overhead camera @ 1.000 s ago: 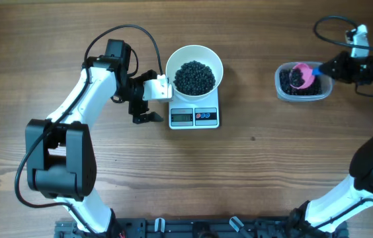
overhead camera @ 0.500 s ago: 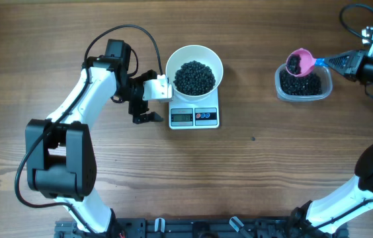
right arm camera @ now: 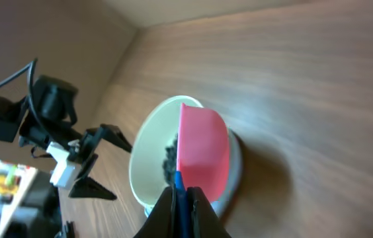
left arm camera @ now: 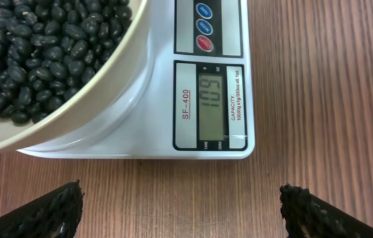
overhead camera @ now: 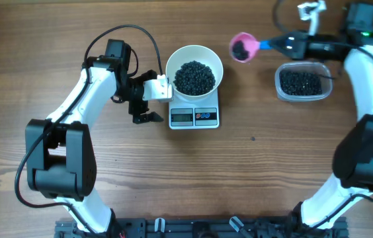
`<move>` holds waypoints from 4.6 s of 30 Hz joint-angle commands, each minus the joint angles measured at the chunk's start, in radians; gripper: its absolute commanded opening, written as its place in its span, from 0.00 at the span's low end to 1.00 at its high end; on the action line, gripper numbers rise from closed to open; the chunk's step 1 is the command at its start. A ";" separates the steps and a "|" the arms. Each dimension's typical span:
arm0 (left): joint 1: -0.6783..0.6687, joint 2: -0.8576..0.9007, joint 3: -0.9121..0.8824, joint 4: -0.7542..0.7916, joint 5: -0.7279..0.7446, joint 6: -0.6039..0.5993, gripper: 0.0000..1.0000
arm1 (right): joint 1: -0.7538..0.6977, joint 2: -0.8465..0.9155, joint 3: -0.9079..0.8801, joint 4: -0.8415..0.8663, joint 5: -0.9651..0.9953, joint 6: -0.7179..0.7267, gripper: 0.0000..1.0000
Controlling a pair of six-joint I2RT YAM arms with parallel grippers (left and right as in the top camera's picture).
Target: Scoop item into bowl and weigh 150g on scale
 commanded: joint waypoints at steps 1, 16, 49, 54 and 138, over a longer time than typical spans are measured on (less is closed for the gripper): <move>0.003 0.011 -0.010 -0.002 0.019 -0.001 1.00 | 0.106 0.013 -0.001 0.096 -0.042 0.100 0.04; 0.003 0.011 -0.010 -0.002 0.019 -0.002 1.00 | 0.241 0.013 -0.001 0.216 -0.037 0.039 0.04; 0.003 0.011 -0.010 -0.002 0.019 -0.001 1.00 | 0.243 -0.196 0.013 0.327 0.098 -0.726 0.16; 0.003 0.011 -0.010 -0.002 0.019 -0.001 1.00 | 0.243 -0.196 0.013 0.327 0.079 -0.726 0.16; 0.003 0.011 -0.010 -0.002 0.019 -0.001 1.00 | 0.006 -0.055 0.032 -0.377 1.005 -0.394 0.17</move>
